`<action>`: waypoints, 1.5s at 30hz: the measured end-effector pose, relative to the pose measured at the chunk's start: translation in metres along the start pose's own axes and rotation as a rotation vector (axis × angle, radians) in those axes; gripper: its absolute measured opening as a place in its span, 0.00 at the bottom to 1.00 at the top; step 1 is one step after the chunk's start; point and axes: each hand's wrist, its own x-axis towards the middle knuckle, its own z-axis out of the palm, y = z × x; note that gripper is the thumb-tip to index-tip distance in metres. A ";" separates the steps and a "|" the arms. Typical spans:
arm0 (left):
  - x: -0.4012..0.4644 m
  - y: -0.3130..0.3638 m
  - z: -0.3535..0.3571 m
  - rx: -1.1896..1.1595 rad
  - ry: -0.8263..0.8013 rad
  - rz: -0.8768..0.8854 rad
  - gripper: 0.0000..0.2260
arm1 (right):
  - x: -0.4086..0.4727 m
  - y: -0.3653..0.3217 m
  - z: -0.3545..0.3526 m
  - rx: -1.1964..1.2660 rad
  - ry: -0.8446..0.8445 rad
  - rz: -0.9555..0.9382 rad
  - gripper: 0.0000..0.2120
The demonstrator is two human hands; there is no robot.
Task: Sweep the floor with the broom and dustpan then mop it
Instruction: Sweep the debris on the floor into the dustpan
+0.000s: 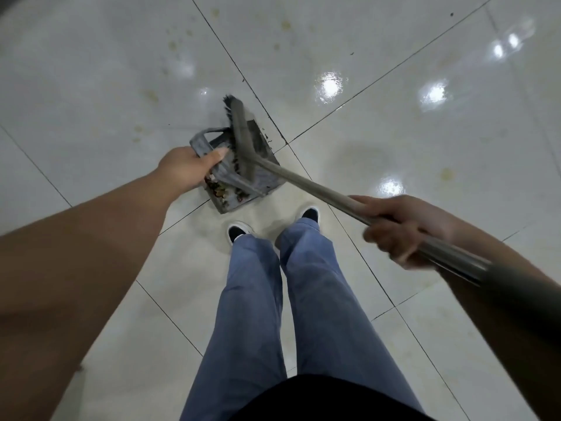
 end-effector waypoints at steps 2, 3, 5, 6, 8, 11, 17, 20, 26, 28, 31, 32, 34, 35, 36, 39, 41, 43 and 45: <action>-0.006 -0.007 0.000 0.020 -0.009 -0.016 0.23 | -0.017 0.010 0.005 -0.235 0.299 -0.124 0.17; -0.009 -0.010 -0.001 0.017 -0.003 -0.019 0.24 | -0.024 0.014 0.013 -0.351 0.446 -0.195 0.15; -0.012 -0.015 -0.005 0.003 0.024 -0.031 0.23 | -0.034 0.010 0.018 -0.432 0.613 -0.272 0.17; -0.012 -0.019 -0.008 -0.008 0.039 -0.032 0.23 | -0.037 0.005 0.021 -0.476 0.653 -0.288 0.17; -0.011 -0.029 -0.014 -0.042 0.064 -0.035 0.22 | -0.035 -0.009 0.025 -0.575 0.761 -0.310 0.16; -0.009 -0.047 -0.020 -0.126 0.085 -0.074 0.22 | -0.010 -0.029 0.032 -0.732 0.852 -0.336 0.07; -0.002 -0.071 -0.028 -0.218 0.067 -0.130 0.21 | 0.083 -0.028 0.040 -0.859 0.826 -0.241 0.10; -0.004 -0.073 -0.023 -0.253 0.071 -0.126 0.20 | 0.111 0.001 0.049 -0.833 0.701 -0.185 0.14; -0.008 -0.075 -0.030 -0.250 0.080 -0.132 0.20 | 0.095 0.003 0.065 -0.181 0.099 0.083 0.14; -0.012 -0.079 -0.033 -0.227 0.057 -0.141 0.22 | 0.073 0.005 0.066 -0.278 0.108 0.031 0.16; -0.024 -0.084 -0.035 -0.182 0.036 -0.148 0.25 | 0.050 0.030 0.072 -0.706 0.492 -0.134 0.19; -0.029 -0.085 -0.033 -0.165 0.039 -0.157 0.26 | 0.042 0.033 0.075 -0.835 0.608 -0.206 0.22; -0.040 -0.085 -0.029 -0.158 0.042 -0.174 0.28 | 0.028 0.029 0.073 -0.948 0.743 -0.258 0.25; -0.046 -0.085 -0.027 -0.180 0.055 -0.180 0.28 | 0.020 0.023 0.074 -0.979 0.792 -0.259 0.25; -0.050 -0.086 -0.026 -0.211 0.070 -0.186 0.28 | 0.015 0.018 0.073 -1.008 0.842 -0.265 0.25; -0.073 -0.086 -0.016 -0.327 0.163 -0.222 0.23 | 0.002 -0.006 0.065 -1.201 0.900 -0.257 0.19; -0.078 -0.085 -0.020 -0.367 0.195 -0.237 0.23 | 0.001 -0.021 0.060 -1.286 0.906 -0.256 0.13; -0.097 -0.081 -0.007 -0.412 0.207 -0.279 0.24 | -0.010 -0.031 0.051 -1.395 0.948 -0.264 0.07; -0.106 -0.084 0.012 -0.467 0.226 -0.319 0.26 | -0.016 -0.043 0.044 -1.489 0.984 -0.277 0.05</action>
